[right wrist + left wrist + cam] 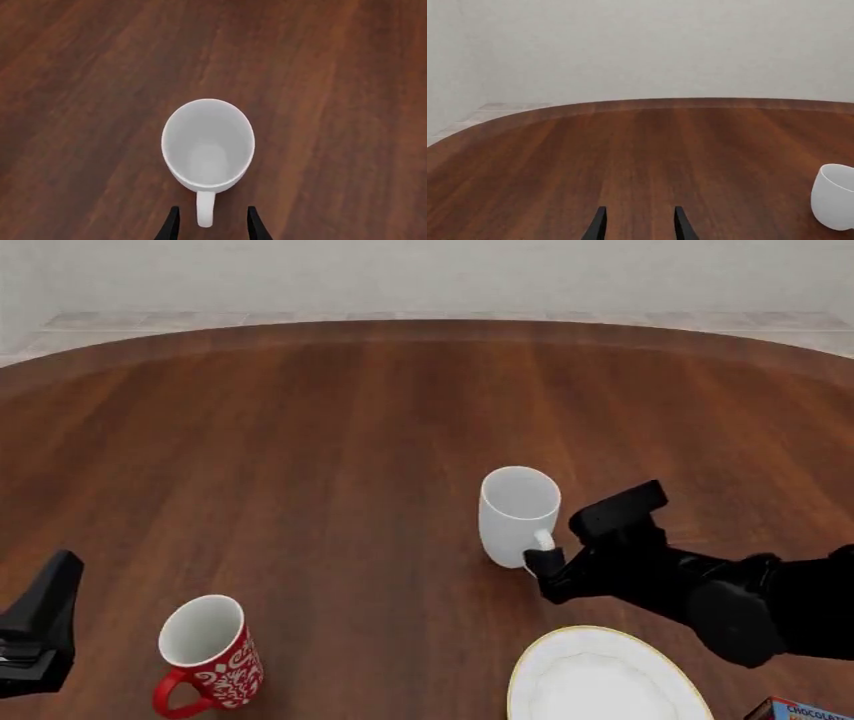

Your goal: Put the white mug on the plate.

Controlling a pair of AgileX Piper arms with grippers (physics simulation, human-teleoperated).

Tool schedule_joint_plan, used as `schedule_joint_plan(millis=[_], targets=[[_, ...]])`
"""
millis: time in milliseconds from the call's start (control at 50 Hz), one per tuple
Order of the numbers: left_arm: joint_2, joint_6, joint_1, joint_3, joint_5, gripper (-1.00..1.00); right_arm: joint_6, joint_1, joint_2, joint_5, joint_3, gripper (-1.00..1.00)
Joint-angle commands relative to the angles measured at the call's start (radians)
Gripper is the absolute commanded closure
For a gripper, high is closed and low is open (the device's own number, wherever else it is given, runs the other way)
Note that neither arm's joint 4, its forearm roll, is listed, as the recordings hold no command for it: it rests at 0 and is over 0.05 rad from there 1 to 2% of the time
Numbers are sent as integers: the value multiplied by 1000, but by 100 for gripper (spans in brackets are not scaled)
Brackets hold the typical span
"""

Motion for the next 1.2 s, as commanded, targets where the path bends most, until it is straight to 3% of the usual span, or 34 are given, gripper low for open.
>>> schedule_joint_plan(millis=[20,560,580,1200], targets=[[2,0,0,0,-2,-100,4,5,55,-26,-16,-100],[6,0,0,-2,-5,-100,24,20,124,-67,-23,-100],[6,0,0,-1,-5,-100,25,20,123,-67,-22,100],[6,0,0,-2,-5,-100,5,29,8,8,-3,100]])
